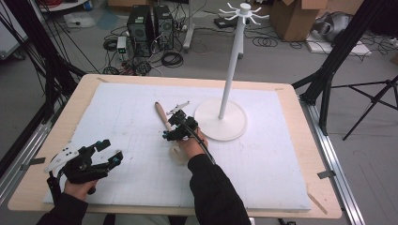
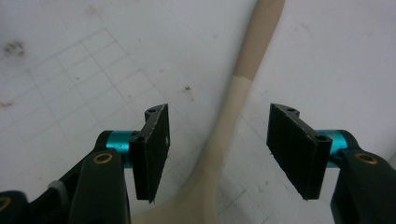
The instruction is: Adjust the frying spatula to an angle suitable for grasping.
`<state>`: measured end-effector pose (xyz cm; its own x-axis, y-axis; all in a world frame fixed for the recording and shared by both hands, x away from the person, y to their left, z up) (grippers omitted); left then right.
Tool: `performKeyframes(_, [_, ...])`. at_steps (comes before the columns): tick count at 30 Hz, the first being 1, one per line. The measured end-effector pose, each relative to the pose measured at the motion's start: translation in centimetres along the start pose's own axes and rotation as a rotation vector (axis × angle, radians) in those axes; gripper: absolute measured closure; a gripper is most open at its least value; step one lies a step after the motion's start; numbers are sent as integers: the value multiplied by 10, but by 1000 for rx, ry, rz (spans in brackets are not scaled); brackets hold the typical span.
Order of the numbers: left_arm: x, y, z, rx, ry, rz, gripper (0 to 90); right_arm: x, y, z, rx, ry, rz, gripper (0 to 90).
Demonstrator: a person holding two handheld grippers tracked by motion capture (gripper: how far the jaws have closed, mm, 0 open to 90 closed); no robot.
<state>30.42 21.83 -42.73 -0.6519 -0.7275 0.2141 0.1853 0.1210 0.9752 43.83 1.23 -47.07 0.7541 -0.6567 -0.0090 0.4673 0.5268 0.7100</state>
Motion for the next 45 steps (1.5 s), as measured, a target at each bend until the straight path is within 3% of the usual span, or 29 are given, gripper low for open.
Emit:
performKeyframes(5, [0, 0, 0, -2, -1, 0, 213, 1, -5, -10, -44, 1, -6, 435])
performKeyframes(8, [0, 0, 0, -2, -2, 0, 213, 1, -7, -15, -77, -10, 2, 511])
performKeyframes(13, [0, 0, 0, -4, -2, 0, 215, 0, -9, -20, -98, -14, 3, 573])
performKeyframes(18, [0, 0, 0, -4, 0, 3, 215, -1, -9, -18, -108, -35, -29, 709])
performKeyframes(20, [0, 0, 1, -5, -1, 1, 217, -1, -10, -17, -108, -24, -65, 725])
performKeyframes(24, [0, 0, 1, -2, 2, 7, 217, -1, -11, -15, -117, -14, -66, 735])
performKeyframes(29, [0, 0, 2, -4, 3, 7, 217, -5, -13, -9, -142, 25, -48, 758])
performKeyframes(36, [0, 0, 1, -4, 3, 7, 218, -7, -22, 1, -157, 70, 28, 762])
performKeyframes(45, [0, 0, 1, -4, 4, 9, 218, -12, -34, 15, -161, 129, 55, 767])
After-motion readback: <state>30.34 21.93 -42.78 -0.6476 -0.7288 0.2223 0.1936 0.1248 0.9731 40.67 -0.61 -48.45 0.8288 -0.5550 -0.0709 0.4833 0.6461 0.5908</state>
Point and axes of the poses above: each handheld gripper's, and its own axes: z roughly backward along the jaws, y roughly out of its top, x roughly to its right, the point moved 8 cm from there along -z, roughly forward along the jaws, and after that the axes turned 3 degrees about x, right-handed, at the moved point
